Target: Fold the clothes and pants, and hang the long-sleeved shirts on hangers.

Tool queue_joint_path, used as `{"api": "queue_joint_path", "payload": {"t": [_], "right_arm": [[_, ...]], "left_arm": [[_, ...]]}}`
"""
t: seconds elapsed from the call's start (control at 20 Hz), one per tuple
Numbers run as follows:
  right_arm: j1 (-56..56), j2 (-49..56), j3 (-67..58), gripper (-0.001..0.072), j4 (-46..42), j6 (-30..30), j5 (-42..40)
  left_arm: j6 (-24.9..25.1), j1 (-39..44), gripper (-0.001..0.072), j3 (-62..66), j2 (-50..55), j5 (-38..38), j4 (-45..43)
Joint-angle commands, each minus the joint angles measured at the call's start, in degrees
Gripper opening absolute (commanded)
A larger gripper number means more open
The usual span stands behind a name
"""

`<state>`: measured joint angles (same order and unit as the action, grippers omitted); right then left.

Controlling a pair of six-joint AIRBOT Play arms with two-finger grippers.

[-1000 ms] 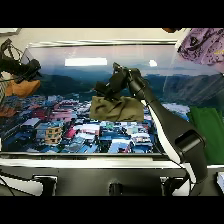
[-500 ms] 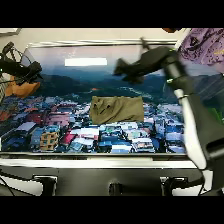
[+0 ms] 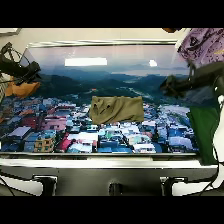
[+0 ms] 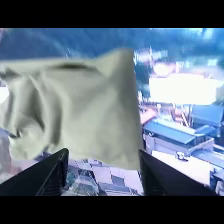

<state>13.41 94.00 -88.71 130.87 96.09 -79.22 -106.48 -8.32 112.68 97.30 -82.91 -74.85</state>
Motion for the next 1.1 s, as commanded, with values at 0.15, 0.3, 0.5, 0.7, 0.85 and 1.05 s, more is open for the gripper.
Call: {"api": "queue_joint_path", "payload": {"t": [0.15,0.3,0.5,0.7,0.85,1.05], "right_arm": [[-1.4,6.5,15.0,0.0518,12.8,13.6,7.8],[-4.6,10.0,15.0,0.0516,15.3,15.3,10.8],[-8.0,12.6,15.0,0.0414,16.4,15.3,13.6],[-9.0,12.5,15.0,0.0093,18.0,15.3,15.6],[-8.3,10.7,11.5,0.0028,18.3,12.9,14.4],[-5.4,9.8,-0.3,0.0028,16.6,2.5,13.1]], "left_arm": [[1.1,-0.1,0.0014,0.0,0.0,0.0,0.0],[1.1,-0.1,0.0014,0.0,0.0,0.0,0.0],[1.1,-0.1,0.0014,0.0,0.0,0.0,0.0],[1.1,-0.1,0.0014,0.0,0.0,0.0,0.0],[1.1,-0.1,0.0014,0.0,0.0,0.0,0.0],[1.1,0.0,0.0014,0.0,0.0,0.0,0.0]]}}
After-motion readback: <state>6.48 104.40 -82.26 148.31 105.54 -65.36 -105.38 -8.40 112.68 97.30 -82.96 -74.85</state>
